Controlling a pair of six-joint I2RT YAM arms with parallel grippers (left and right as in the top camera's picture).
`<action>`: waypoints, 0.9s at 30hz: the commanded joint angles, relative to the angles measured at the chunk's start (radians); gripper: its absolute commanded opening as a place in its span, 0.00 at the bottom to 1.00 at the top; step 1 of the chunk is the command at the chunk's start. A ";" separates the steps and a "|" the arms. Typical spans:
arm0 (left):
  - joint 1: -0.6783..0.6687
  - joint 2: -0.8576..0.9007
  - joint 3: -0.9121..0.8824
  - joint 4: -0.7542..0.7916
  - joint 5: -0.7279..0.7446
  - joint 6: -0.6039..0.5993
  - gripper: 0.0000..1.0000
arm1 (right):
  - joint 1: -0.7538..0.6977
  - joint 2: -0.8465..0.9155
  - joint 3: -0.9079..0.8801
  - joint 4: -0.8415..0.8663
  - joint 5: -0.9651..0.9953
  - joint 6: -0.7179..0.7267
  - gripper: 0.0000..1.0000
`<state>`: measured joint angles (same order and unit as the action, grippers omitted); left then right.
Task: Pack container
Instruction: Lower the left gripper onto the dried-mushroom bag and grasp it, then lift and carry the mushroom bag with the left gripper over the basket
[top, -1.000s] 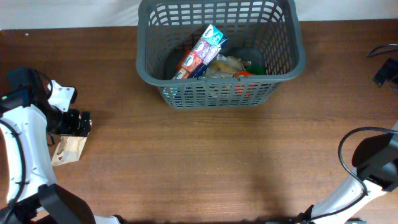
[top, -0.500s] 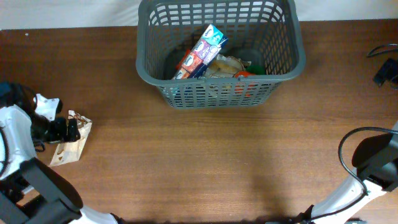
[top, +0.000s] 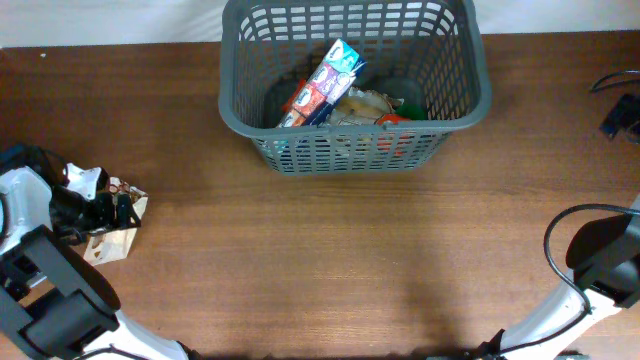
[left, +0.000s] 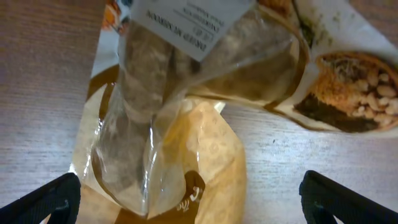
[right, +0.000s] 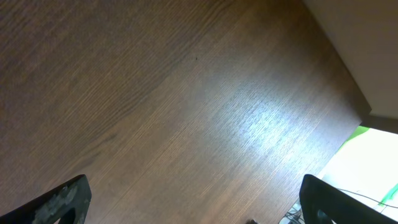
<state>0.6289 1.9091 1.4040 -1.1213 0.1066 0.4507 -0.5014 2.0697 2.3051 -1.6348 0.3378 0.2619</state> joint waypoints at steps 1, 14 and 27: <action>0.000 0.042 -0.010 0.016 0.029 -0.008 0.99 | -0.003 0.000 -0.004 0.001 0.002 0.013 0.99; 0.000 0.150 -0.010 0.041 0.032 -0.008 0.99 | -0.003 0.000 -0.004 0.001 0.002 0.013 0.99; 0.000 0.151 -0.010 0.059 0.032 -0.008 0.51 | -0.003 0.000 -0.004 0.001 0.002 0.013 0.99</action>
<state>0.6289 2.0426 1.4033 -1.0649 0.1173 0.4416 -0.5014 2.0697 2.3051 -1.6344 0.3382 0.2623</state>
